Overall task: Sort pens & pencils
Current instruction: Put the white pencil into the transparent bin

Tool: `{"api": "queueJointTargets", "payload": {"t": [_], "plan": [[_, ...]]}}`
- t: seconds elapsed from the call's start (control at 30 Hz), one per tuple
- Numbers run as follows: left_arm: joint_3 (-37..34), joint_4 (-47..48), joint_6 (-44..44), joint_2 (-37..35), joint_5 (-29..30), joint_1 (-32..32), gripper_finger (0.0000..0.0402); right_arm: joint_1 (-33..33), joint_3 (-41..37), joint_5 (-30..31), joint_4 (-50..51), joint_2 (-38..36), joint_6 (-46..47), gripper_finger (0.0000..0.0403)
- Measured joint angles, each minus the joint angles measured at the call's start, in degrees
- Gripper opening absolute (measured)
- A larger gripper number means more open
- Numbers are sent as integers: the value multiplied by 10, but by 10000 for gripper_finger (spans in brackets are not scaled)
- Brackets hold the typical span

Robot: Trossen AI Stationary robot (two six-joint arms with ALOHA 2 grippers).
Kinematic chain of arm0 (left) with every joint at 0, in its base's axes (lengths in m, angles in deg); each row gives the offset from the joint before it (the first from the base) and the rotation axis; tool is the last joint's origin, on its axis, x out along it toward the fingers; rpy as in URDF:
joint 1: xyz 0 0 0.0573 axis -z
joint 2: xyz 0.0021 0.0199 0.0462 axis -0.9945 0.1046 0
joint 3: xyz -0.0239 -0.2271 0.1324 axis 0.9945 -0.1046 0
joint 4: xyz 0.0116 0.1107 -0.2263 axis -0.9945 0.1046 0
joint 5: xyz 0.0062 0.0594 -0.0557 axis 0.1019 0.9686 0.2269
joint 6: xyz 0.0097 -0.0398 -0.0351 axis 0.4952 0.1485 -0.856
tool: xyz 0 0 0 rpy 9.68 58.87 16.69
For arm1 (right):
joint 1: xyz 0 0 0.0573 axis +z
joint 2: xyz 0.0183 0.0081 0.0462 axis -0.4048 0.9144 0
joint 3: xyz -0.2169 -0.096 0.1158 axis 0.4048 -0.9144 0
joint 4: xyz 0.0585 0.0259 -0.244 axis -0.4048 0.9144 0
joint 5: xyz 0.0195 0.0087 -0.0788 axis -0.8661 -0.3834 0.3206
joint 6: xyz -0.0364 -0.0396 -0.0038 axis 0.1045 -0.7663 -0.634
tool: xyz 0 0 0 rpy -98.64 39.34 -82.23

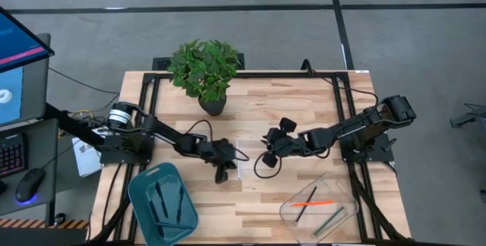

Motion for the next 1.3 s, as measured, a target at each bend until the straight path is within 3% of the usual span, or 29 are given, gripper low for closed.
{"api": "queueJointTargets", "payload": {"t": [0.4,0.6,0.77,0.97,1.3], "plan": [[48,28,23,12,-9,0,0,0,0,3,55,-17,18,93],[62,22,38,12,-8,0,0,17,0,72,139,-64,70,93],[65,57,24,12,-26,-1,0,48,0,91,188,-98,106,93],[65,85,7,12,-28,15,0,80,0,122,208,-109,126,93],[65,74,12,11,-18,8,0,86,0,124,209,-109,127,93]]}}
